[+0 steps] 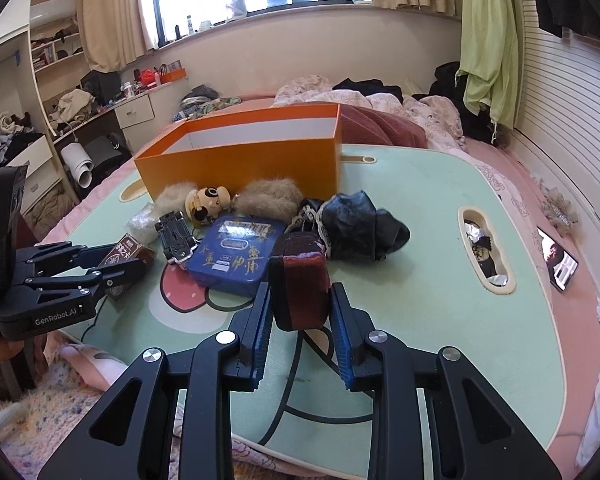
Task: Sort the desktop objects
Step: 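Grasp the red tile with right while left grasps the brown card box, then carry the card box and red tile into the orange box and release both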
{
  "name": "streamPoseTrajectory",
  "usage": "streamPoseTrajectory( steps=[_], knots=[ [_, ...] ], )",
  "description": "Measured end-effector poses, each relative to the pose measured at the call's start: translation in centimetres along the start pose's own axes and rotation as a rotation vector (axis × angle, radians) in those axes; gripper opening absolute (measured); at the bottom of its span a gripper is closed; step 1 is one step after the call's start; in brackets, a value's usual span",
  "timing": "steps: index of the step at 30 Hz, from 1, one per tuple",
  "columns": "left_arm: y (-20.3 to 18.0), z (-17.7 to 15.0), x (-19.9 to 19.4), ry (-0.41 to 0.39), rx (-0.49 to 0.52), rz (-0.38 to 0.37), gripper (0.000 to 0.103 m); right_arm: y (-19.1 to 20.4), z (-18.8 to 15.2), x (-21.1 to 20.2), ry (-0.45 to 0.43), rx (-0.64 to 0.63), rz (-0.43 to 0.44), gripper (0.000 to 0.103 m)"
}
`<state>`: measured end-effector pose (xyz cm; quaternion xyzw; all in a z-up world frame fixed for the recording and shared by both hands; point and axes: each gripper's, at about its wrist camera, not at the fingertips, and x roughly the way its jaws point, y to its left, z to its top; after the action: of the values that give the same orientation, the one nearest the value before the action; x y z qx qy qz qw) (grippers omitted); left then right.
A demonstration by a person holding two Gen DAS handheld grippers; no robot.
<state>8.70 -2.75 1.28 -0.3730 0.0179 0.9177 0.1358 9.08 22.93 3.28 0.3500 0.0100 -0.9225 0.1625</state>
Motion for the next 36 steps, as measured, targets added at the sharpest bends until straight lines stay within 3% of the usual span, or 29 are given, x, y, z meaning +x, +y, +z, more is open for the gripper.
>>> streamPoseTrajectory(
  steps=[4,8,9,12,16,19,22,23,24,26,29,33,36],
  knots=[
    [-0.4,2.2,-1.6,-0.045,0.022,-0.021,0.04,0.1,1.4,-1.0,-0.026,-0.004,0.017,0.029],
    [-0.2,6.4,-2.3,-0.092,0.044,-0.008,0.04,-0.3,4.2,-1.2,-0.034,0.006,0.03,0.027],
    [0.0,7.4,-2.2,-0.099,0.042,-0.008,0.04,-0.3,4.9,-1.1,-0.036,0.007,0.033,0.022],
    [0.7,10.8,-1.6,-0.12,0.03,0.005,0.04,-0.3,8.0,-0.7,-0.058,0.001,0.022,0.019],
    [0.8,12.0,-0.8,-0.122,0.013,0.009,0.04,-0.8,10.6,1.4,0.004,-0.007,0.023,0.019],
    [0.4,10.4,-0.7,-0.113,0.01,-0.022,0.04,-2.0,9.3,1.2,0.013,0.01,0.079,0.023],
    [0.1,8.5,-0.6,-0.093,0.016,-0.015,0.04,-2.7,6.7,-0.4,-0.014,-0.016,0.09,0.039],
    [0.1,8.0,-0.6,-0.089,0.01,-0.018,0.04,-3.1,5.4,-1.3,-0.025,-0.037,0.086,0.05],
    [0.2,7.5,-0.7,-0.085,-0.003,-0.026,0.04,-3.3,4.8,-1.8,-0.029,-0.047,0.087,0.067],
    [0.4,6.7,-1.1,-0.085,-0.021,-0.041,0.04,-4.0,2.8,-3.1,-0.038,-0.058,0.104,0.084],
    [0.0,6.1,-1.7,-0.095,-0.031,-0.047,0.04,-4.2,0.2,-3.8,-0.015,-0.054,0.111,0.085],
    [-0.4,6.0,-2.0,-0.097,-0.023,-0.061,0.04,-2.7,-2.5,-2.7,-0.014,-0.082,-0.015,0.085],
    [-0.5,5.9,-2.4,-0.101,-0.02,-0.069,0.04,-2.2,-3.6,-0.7,0.016,-0.112,-0.041,0.086]
  ],
)
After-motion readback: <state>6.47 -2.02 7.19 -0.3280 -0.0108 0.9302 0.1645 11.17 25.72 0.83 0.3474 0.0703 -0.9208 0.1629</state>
